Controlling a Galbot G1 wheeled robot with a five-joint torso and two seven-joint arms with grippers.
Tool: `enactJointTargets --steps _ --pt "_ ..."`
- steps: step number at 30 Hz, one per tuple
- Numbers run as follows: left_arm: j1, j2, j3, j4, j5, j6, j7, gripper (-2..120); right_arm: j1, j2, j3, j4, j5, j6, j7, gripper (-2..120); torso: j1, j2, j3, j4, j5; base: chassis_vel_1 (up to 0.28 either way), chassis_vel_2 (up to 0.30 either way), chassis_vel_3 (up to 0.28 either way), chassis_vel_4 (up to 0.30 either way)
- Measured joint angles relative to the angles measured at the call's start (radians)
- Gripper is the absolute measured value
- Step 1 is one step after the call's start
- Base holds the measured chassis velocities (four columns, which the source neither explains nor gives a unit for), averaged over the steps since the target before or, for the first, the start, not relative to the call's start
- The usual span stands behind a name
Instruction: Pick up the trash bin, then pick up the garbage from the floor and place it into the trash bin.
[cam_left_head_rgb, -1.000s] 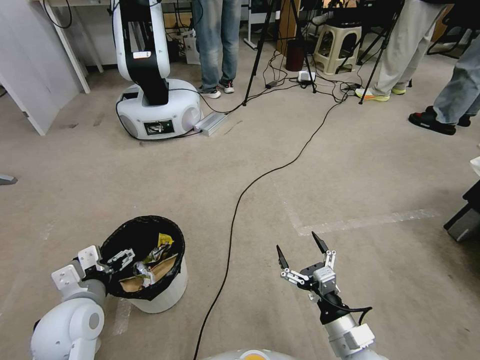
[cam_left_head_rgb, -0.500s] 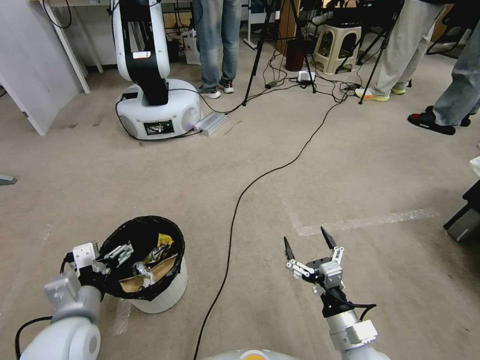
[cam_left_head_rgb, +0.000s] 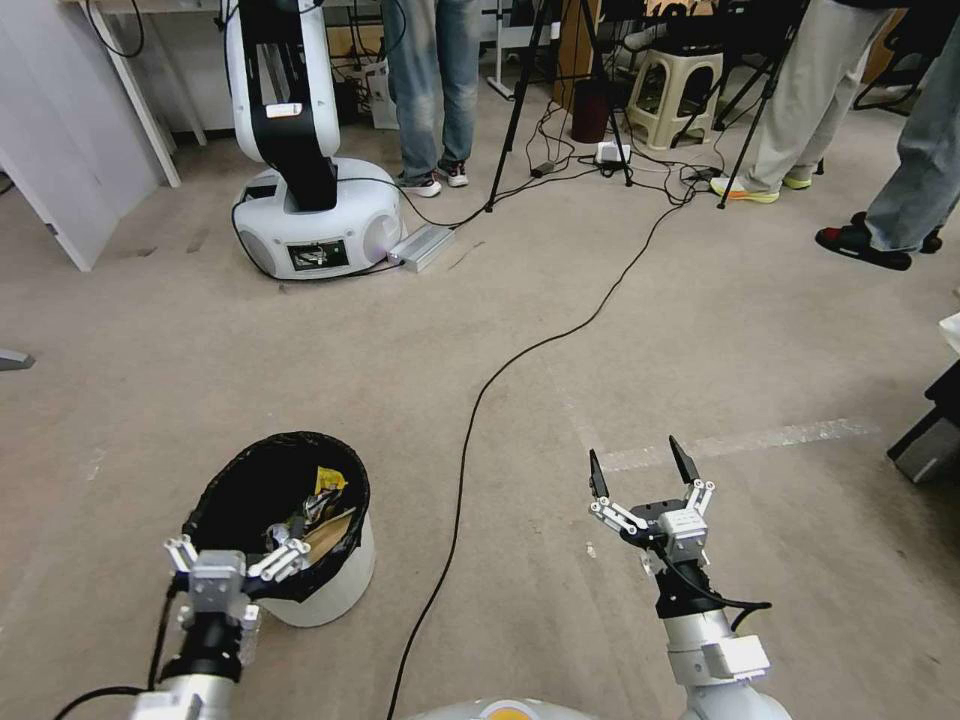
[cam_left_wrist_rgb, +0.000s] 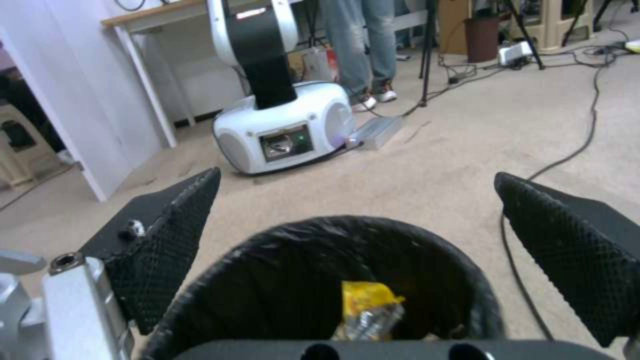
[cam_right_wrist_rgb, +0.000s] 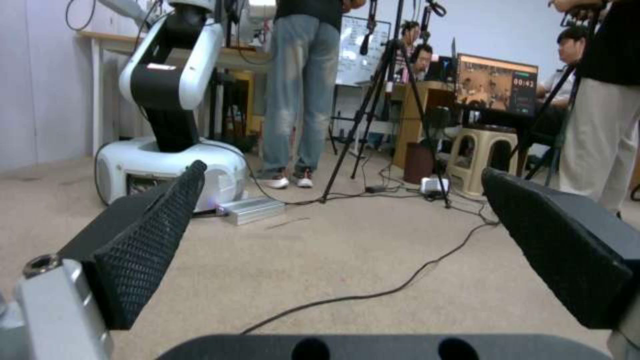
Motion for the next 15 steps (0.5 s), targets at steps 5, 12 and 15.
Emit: enactJointTargets --steps 5,12,15 --pt "0.015 -0.007 0.057 0.032 0.052 -0.045 -0.046 100 0.012 0.002 -0.013 0.025 -0.014 -0.058 0.002 100 0.000 0.000 0.000 0.0000 0.0001 0.000 0.000 0.000 0.000" --pt "-0.011 -0.008 0.048 0.050 0.073 -0.050 -0.084 100 0.064 -0.012 -0.019 0.047 0.000 -0.155 -0.003 100 0.000 0.000 0.000 0.0001 0.0001 0.000 0.000 0.000 0.000" --pt "-0.022 -0.006 0.042 0.051 0.078 -0.049 -0.104 100 0.083 -0.016 -0.022 0.045 0.008 -0.174 -0.013 100 0.000 0.000 0.000 0.0001 0.0000 0.000 0.000 0.000 0.000"
